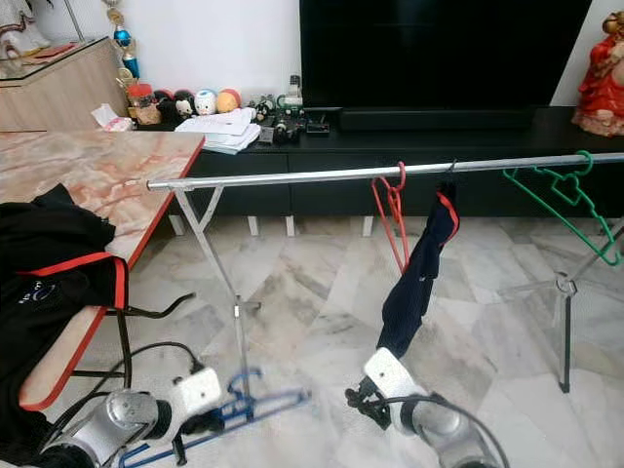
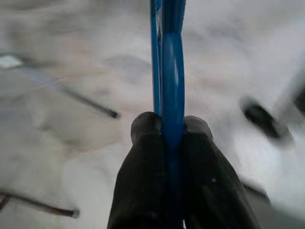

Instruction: Hang hanger

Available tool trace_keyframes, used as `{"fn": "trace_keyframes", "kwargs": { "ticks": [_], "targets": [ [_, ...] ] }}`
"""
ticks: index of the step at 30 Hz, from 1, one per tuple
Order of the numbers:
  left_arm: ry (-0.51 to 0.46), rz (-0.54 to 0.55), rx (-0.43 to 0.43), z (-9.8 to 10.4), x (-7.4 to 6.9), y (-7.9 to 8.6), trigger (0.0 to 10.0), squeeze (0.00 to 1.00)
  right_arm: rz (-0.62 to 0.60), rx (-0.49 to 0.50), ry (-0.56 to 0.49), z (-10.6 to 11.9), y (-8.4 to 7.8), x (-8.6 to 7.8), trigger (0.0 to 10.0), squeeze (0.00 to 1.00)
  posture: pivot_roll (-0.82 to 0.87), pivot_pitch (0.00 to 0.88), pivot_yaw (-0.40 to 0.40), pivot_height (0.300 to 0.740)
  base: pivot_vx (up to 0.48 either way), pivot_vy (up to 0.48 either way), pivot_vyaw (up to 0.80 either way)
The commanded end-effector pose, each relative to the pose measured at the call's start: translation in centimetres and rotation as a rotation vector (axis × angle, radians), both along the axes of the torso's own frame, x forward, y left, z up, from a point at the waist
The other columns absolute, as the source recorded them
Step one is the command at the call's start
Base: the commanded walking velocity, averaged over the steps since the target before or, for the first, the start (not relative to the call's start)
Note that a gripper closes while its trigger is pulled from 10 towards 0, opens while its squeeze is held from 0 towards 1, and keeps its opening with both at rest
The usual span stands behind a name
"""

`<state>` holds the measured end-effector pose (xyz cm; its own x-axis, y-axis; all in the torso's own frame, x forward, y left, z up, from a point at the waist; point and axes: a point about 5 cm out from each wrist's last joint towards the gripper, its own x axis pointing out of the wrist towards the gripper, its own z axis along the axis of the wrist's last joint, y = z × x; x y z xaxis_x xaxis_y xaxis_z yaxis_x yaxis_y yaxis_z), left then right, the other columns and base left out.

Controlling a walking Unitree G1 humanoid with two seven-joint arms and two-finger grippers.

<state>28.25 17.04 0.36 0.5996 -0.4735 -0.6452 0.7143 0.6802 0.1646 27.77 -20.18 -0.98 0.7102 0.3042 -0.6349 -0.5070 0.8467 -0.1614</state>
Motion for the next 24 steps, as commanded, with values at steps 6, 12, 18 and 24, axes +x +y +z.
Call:
{"fn": "trace_keyframes", "kwargs": {
  "ticks": [6,12,18,24],
  "targets": [
    [-0.097,0.511,-0.219,0.0,-0.4,2.3,10.0,0.0,-0.655,0.134,0.175,-4.4,-2.3,-5.1,10.0,0.0,-0.04,0.023,0.069,0.74,0.0,0.0,0.0],
    [-0.134,0.569,-0.322,1.0,-1.2,1.2,10.0,0.0,-0.721,0.155,0.362,-7.9,-0.6,-11.0,10.0,0.0,-0.02,0.03,0.068,0.74,0.0,0.0,0.0],
    [-0.147,0.557,-0.304,1.4,-0.7,0.7,10.0,0.0,-0.744,0.095,0.409,-8.8,-0.2,-13.0,10.0,0.0,-0.05,0.028,0.085,0.74,0.046,0.0,0.0],
    [-0.129,0.549,-0.317,1.9,-0.9,0.0,10.0,0.0,-0.726,0.126,0.404,-8.7,2.5,-11.9,10.0,0.0,-0.05,0.021,0.084,0.74,0.315,0.0,0.0]
  ]
}}
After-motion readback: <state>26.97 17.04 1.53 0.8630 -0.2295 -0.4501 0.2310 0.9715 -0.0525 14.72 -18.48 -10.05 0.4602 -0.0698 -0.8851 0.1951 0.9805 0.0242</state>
